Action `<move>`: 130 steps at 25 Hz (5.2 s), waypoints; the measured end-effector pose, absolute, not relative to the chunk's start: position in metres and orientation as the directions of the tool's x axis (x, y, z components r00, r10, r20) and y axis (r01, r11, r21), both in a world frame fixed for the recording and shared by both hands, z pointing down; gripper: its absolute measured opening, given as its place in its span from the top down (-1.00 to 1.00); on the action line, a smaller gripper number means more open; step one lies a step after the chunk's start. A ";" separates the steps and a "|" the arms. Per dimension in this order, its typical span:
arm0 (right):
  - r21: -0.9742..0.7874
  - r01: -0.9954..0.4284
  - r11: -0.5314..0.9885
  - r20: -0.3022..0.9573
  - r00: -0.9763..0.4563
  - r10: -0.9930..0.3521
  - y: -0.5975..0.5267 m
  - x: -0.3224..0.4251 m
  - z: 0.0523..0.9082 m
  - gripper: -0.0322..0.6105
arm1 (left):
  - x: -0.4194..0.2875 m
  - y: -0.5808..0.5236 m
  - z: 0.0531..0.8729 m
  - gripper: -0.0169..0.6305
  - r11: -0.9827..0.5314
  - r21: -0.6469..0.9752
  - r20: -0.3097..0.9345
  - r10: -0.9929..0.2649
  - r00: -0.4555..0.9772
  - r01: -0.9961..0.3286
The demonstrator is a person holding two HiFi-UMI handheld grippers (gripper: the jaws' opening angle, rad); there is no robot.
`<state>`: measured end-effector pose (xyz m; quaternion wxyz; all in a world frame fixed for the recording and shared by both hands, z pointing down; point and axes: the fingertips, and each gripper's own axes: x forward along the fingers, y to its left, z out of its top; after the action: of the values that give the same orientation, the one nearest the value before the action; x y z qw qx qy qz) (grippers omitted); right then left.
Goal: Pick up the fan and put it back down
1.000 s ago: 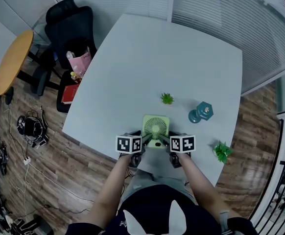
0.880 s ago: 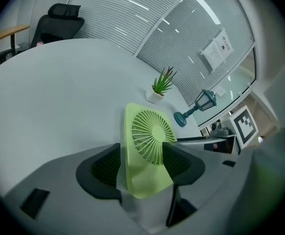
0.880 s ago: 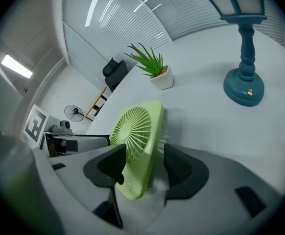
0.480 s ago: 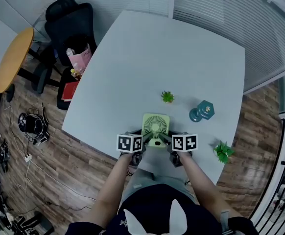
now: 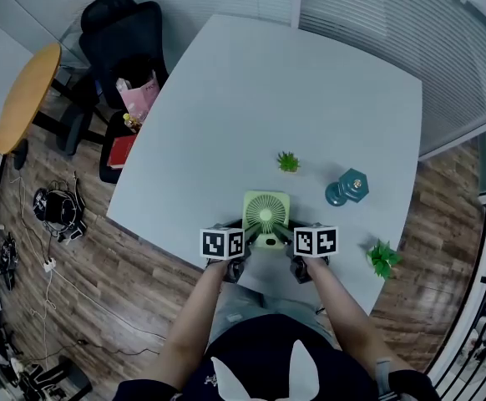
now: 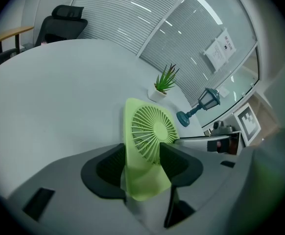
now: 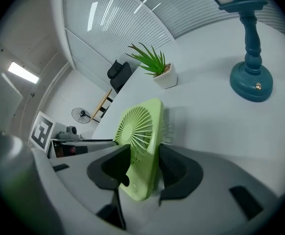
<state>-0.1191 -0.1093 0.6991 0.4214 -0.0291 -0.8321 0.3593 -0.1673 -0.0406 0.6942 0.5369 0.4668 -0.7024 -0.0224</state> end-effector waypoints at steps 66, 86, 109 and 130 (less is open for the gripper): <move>-0.610 -0.483 0.628 0.602 -0.798 -0.029 -0.060 -0.114 0.536 0.36 | -0.197 -0.009 0.529 0.38 0.269 0.623 0.565 -0.804 0.186 -0.735; -0.598 -0.583 0.550 0.606 -0.778 -0.165 -0.057 -0.082 0.537 0.35 | -0.170 -0.015 0.533 0.38 0.194 0.624 0.582 -0.761 0.286 -0.757; -0.591 -0.734 0.334 0.618 -0.678 -0.398 -0.070 0.019 0.546 0.35 | -0.078 -0.056 0.540 0.38 -0.046 0.628 0.587 -0.627 0.511 -0.777; -0.603 -0.764 0.229 0.658 -0.639 -0.399 -0.087 0.051 0.573 0.35 | -0.044 -0.078 0.569 0.38 -0.085 0.610 0.651 -0.512 0.560 -0.788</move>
<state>0.0509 -0.0871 0.5731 0.1865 0.3816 -0.7615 0.4896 -0.0437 -0.0784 0.5695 0.5059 0.7238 -0.4491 0.1360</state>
